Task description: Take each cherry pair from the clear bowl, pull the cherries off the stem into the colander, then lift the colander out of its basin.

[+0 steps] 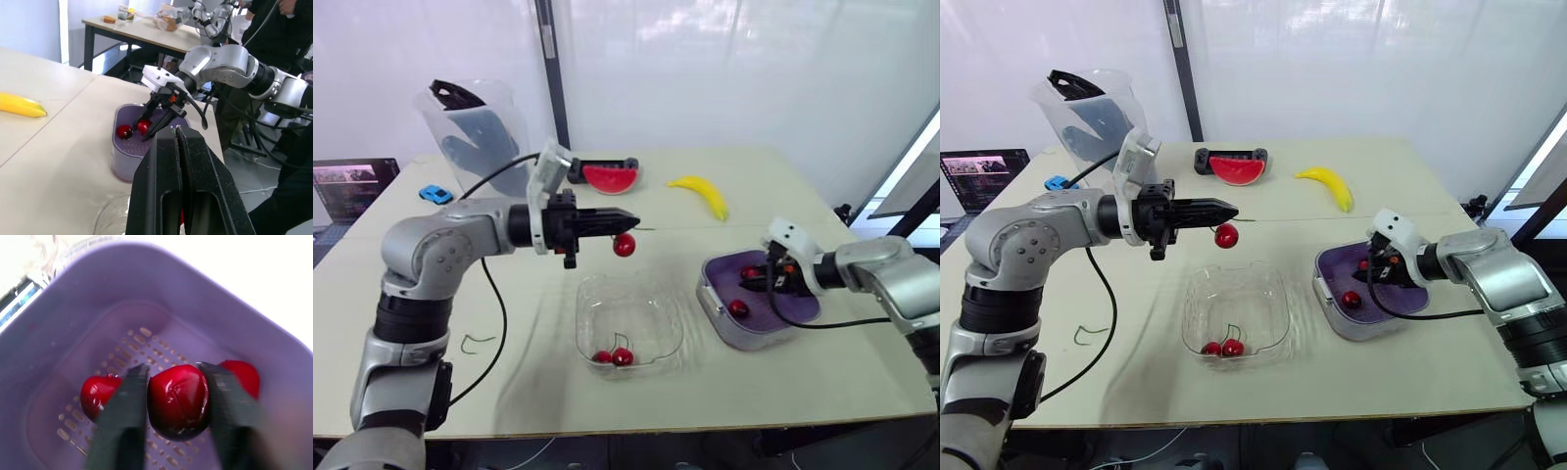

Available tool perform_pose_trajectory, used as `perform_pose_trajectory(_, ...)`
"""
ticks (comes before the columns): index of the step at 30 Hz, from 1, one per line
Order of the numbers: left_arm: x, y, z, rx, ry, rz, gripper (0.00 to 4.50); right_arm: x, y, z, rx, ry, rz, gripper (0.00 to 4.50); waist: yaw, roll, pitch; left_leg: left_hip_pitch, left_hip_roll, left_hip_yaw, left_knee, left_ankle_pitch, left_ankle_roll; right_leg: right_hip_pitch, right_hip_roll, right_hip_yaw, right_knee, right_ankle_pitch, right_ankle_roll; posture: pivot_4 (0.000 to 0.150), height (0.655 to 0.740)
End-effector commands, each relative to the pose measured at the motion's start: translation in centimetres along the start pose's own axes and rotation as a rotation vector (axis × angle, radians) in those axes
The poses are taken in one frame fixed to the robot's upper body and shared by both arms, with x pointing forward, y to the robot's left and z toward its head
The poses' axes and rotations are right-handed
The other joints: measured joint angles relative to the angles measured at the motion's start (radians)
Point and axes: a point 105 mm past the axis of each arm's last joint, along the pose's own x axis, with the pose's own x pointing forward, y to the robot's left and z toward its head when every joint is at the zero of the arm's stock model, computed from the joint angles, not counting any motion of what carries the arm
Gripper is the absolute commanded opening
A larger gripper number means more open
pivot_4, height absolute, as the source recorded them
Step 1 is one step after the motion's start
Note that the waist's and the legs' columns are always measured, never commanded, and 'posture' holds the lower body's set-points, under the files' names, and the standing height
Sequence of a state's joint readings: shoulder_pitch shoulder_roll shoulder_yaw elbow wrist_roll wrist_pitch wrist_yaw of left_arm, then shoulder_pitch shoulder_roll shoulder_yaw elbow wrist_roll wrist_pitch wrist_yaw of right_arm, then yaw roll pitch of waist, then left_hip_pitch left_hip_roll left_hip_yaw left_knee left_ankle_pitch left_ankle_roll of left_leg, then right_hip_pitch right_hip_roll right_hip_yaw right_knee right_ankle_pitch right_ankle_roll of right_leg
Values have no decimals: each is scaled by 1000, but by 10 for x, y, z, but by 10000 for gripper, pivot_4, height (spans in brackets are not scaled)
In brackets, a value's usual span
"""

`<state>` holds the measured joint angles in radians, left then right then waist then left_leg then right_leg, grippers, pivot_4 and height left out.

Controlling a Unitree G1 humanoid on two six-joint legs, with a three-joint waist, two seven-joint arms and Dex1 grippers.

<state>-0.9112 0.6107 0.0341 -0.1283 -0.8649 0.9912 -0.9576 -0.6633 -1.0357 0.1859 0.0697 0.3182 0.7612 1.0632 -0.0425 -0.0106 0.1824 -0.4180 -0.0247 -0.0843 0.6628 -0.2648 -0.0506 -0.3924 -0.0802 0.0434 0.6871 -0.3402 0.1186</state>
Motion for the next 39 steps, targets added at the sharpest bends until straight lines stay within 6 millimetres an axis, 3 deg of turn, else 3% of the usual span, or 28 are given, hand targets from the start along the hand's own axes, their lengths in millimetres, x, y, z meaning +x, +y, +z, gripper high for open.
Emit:
perform_pose_trajectory(1, -1, -4, 11, 58, -19, -12, 0, -15, -2, 19, -33, -57, -10, 36205, 0, 0, 0, 0, 0, 0, 0, 0, 0, 0, 0, 0, 0, 0, 0, 1500, 7400)
perform_pose_trajectory(2, -1, -4, 12, 59, -22, -11, 0, -19, -1, 24, -32, -72, -5, 42678, 0, 0, 0, 0, 0, 0, 0, 0, 0, 0, 0, 0, 0, 0, 0, 1500, 7400)
perform_pose_trajectory(3, -1, -3, 13, 60, -28, -10, 0, -24, -1, 29, -34, -88, 2, 44713, 0, 0, 0, 0, 0, 0, 0, 0, 0, 0, 0, 0, 0, 0, 0, 1500, 7400)
perform_pose_trajectory(8, 2, 0, 14, 54, -66, -6, 0, -53, 7, 81, 1, -357, 75, 44713, 0, 0, 0, 0, 0, 0, 0, 0, 0, 0, 0, 0, 0, 0, 0, 1500, 7400)
perform_pose_trajectory(12, 4, 1, 17, 56, -102, -9, 0, -67, 29, 110, -18, -491, 184, 44713, 1, 0, 0, 0, 0, -1, 0, 0, 0, 0, 0, 0, 0, 0, 0, 1500, 7400)
perform_pose_trajectory(18, 5, 2, 17, 64, -113, -22, 0, -53, 58, 136, -66, -555, 278, 44713, 0, 0, 0, 0, 0, 0, 0, 0, 0, 0, 0, 0, 0, 0, 0, 1500, 7400)
perform_pose_trajectory(23, 10, -1, 20, 66, -118, -51, 0, -21, 92, 148, -145, -534, 360, 44713, -1, 0, 0, 0, 0, -1, 0, 0, 0, 0, 0, 0, 0, 0, 0, 1500, 7400)
perform_pose_trajectory(27, 12, 1, 20, 65, -116, -50, 0, -12, 115, 161, -158, -575, 452, 44713, 0, 0, 0, 0, 0, -1, 0, 1, -1, 0, 0, 0, 0, 0, 0, 1500, 7400)
perform_pose_trajectory(39, 16, -1, 18, 61, -111, -56, 0, 0, 119, 180, -113, -646, 432, 44713, -2, 0, 0, 0, 0, -1, 0, 2, -3, -1, 0, 0, 1, 0, 0, 1500, 7400)
